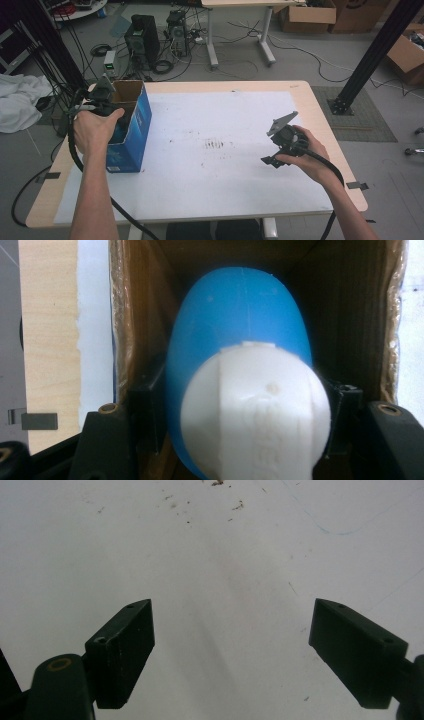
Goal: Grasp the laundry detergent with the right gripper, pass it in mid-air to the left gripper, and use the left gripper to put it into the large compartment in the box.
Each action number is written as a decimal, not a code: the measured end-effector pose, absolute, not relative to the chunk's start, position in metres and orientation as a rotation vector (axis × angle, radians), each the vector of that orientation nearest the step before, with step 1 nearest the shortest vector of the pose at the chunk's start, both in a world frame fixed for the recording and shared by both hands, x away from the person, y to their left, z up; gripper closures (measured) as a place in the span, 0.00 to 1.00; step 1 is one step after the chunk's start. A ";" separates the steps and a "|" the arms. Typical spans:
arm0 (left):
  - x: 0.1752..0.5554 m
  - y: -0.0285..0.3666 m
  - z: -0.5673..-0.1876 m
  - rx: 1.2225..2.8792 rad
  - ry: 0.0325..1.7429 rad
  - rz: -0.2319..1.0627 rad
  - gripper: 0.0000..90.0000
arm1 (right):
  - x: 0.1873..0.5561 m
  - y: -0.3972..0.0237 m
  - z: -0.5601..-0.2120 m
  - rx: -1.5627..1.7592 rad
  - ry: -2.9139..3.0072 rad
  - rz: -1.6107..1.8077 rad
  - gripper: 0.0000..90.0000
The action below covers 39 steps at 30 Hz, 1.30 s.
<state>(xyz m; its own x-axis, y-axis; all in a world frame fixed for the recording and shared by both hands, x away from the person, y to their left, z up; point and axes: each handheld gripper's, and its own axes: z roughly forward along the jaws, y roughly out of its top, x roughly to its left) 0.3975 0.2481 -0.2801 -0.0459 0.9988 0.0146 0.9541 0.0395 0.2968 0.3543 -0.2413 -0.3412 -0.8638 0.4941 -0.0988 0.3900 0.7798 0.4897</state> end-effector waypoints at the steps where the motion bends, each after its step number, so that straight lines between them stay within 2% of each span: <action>1: 0.398 0.248 -0.280 2.022 2.113 0.336 0.42 | 0.354 -0.241 -0.341 0.694 2.751 0.684 0.20; 27: 0.400 0.248 -0.281 2.016 2.111 0.330 0.41 | 0.355 -0.242 -0.344 0.698 2.756 0.675 0.20; 34: 0.402 0.246 -0.281 2.017 2.116 0.329 0.36 | 0.354 -0.240 -0.346 0.695 2.765 0.662 0.20; 39: 0.401 0.247 -0.281 2.015 2.114 0.329 0.37 | 0.354 -0.241 -0.346 0.697 2.765 0.663 0.20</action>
